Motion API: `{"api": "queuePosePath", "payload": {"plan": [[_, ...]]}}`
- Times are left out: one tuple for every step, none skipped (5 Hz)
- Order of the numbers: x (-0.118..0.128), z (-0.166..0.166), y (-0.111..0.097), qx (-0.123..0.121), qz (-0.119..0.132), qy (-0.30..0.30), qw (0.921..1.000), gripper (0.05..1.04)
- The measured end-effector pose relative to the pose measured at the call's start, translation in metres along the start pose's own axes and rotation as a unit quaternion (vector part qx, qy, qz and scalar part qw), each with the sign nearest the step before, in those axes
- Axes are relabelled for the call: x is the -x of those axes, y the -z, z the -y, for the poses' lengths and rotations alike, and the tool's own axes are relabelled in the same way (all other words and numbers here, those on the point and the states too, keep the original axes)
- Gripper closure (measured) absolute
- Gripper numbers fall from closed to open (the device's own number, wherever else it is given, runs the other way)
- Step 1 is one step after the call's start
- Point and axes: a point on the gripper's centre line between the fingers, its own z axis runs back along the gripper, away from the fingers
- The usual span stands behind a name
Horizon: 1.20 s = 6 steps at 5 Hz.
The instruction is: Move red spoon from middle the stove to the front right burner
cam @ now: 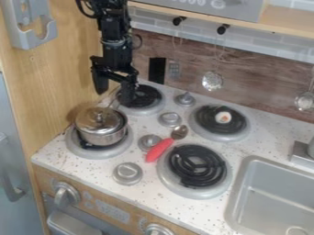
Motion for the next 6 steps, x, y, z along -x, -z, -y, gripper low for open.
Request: {"api": "queuePosePath", "payload": {"plan": [[0.007, 0.004, 0.019, 0.014, -0.023, -0.002, 0.9997, 0.085], [0.005, 0.013, 0.027, 0.030, -0.028, 0.006, 0.9992, 0.085], [-0.011, 0.042, 0.033, 0.042, -0.029, 0.042, 0.9978, 0.085], [-0.032, 0.076, 0.044, 0.056, -0.028, 0.082, 0.9947, 0.085], [-0.048, 0.093, 0.058, 0.062, -0.030, 0.094, 0.9932, 0.085], [-0.058, 0.103, 0.083, 0.061, -0.037, 0.074, 0.9947, 0.085]]}}
